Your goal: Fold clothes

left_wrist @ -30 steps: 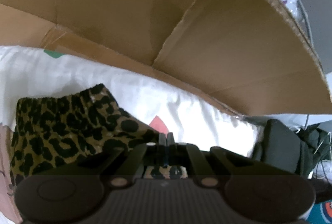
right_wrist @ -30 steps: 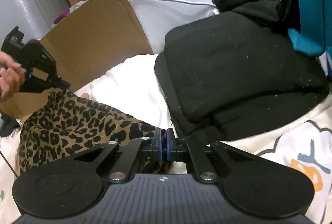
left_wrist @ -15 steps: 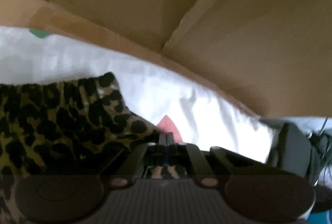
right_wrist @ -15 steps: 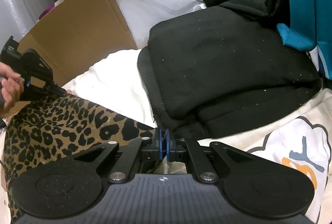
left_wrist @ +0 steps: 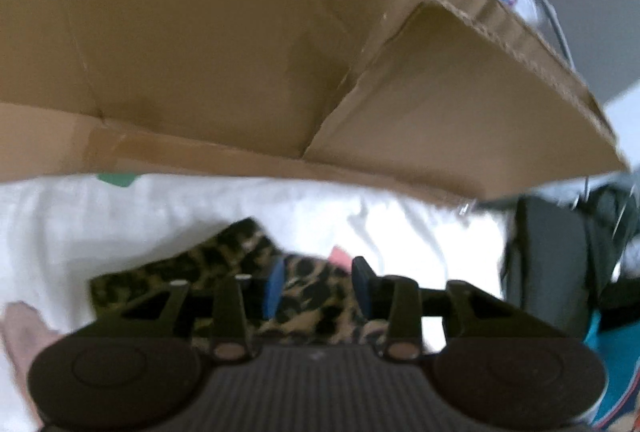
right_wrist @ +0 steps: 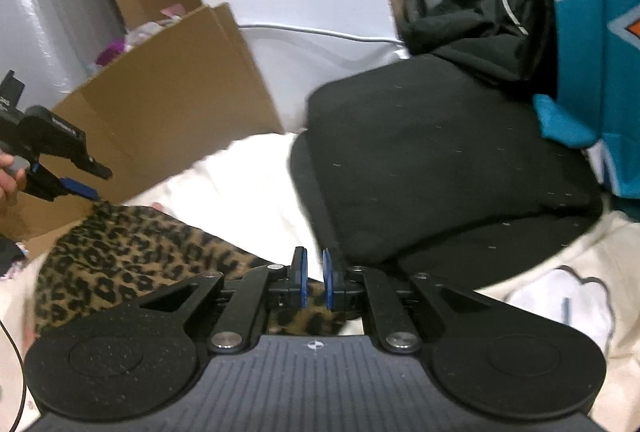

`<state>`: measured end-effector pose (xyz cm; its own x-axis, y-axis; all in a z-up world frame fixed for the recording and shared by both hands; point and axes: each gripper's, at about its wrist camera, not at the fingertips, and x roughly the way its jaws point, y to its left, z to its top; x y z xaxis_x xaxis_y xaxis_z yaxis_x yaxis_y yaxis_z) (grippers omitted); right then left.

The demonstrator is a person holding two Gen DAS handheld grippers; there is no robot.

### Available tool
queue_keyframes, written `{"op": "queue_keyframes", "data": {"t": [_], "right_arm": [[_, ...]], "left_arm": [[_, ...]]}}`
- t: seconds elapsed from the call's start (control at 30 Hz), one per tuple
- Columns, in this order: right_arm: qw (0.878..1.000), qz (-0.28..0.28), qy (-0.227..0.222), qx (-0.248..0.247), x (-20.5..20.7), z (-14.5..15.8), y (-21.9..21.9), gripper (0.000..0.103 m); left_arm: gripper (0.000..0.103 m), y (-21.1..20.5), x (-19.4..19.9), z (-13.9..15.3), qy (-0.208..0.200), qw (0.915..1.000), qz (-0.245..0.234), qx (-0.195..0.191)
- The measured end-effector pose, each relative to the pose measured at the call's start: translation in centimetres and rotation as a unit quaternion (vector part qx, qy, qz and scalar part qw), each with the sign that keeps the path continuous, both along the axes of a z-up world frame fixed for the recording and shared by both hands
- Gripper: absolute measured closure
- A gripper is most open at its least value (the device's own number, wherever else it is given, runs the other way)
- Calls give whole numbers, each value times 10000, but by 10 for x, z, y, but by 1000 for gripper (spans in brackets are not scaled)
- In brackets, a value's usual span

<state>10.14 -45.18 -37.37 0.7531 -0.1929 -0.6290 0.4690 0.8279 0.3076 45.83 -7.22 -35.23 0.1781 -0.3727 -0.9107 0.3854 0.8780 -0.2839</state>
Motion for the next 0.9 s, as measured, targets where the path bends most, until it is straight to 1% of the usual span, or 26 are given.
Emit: {"op": "queue_keyframes", "data": {"t": [0.17, 0.2, 0.27, 0.3, 0.47, 0.5, 0.63, 0.77, 0.8, 0.87, 0.9], "right_arm": [[9988, 447, -1, 176, 19, -4, 16, 95], [9984, 539, 36, 179, 24, -6, 19, 95], [9974, 679, 163, 193, 33, -14, 25, 95], [9967, 749, 234, 210, 38, -19, 27, 95], [9940, 886, 610, 184, 52, -41, 30, 94], [9938, 875, 669, 170, 52, -43, 29, 92], [9932, 836, 798, 159, 51, -47, 25, 92], [9931, 759, 884, 154, 50, -46, 22, 94], [9932, 715, 902, 148, 50, -44, 22, 94], [9939, 635, 895, 141, 48, -39, 23, 92], [9943, 626, 851, 146, 47, -37, 23, 92]], "left_arm": [[67, 11, -3, 0, -104, 9978, -437, 480], [68, 13, -1, -6, -71, 9979, -430, 488], [73, 14, 4, -17, -49, 9979, -417, 484], [73, 14, 7, -21, -63, 9978, -424, 499], [74, 9, 14, -37, -154, 9979, -406, 490], [73, 10, 16, -42, -177, 9979, -384, 482], [73, 12, 17, -52, -260, 9986, -297, 358], [74, 15, 18, -47, -190, 9990, -260, 323], [77, 16, 18, -41, -146, 9992, -240, 280], [77, 19, 15, -28, -128, 9994, -291, 157], [77, 21, 13, -21, -148, 9992, -355, 102]]}}
